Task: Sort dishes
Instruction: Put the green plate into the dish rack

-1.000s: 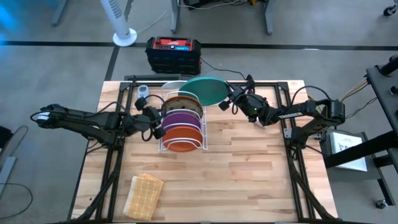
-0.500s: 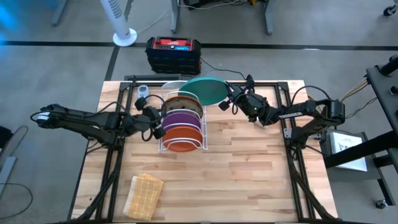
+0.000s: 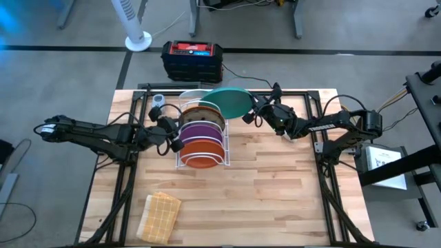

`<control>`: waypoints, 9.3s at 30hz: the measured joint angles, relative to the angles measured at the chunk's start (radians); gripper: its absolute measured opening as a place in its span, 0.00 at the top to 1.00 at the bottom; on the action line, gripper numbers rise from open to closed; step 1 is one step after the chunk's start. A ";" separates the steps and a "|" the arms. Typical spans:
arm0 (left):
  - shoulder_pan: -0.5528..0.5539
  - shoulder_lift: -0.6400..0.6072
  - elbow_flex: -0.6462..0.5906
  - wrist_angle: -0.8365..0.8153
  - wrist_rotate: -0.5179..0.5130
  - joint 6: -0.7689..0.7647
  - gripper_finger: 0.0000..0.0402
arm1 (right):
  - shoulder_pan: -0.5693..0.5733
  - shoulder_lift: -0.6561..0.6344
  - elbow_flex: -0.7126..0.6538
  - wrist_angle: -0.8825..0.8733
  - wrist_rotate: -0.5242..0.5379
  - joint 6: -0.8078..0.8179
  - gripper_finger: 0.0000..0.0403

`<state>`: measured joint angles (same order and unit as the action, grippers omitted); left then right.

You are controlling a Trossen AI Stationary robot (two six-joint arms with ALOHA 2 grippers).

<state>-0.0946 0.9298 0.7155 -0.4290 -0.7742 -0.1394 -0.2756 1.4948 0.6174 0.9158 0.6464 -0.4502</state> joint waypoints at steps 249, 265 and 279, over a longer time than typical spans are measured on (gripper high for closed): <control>0.015 -0.021 0.146 -0.337 -0.376 -0.369 0.96 | -0.201 -0.007 0.372 -0.998 -0.472 0.368 0.98; 0.343 -0.112 0.180 -0.336 0.085 -0.303 1.00 | -0.208 -0.007 0.353 -0.989 -0.549 0.372 1.00; 0.520 -0.063 0.179 -0.324 0.235 -0.271 1.00 | -0.209 -0.007 0.321 -0.990 -0.551 0.390 1.00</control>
<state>0.4254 0.8666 0.8944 -0.7530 -0.5394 -0.4100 -0.4847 1.4882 0.9380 -0.0741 0.0956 -0.0605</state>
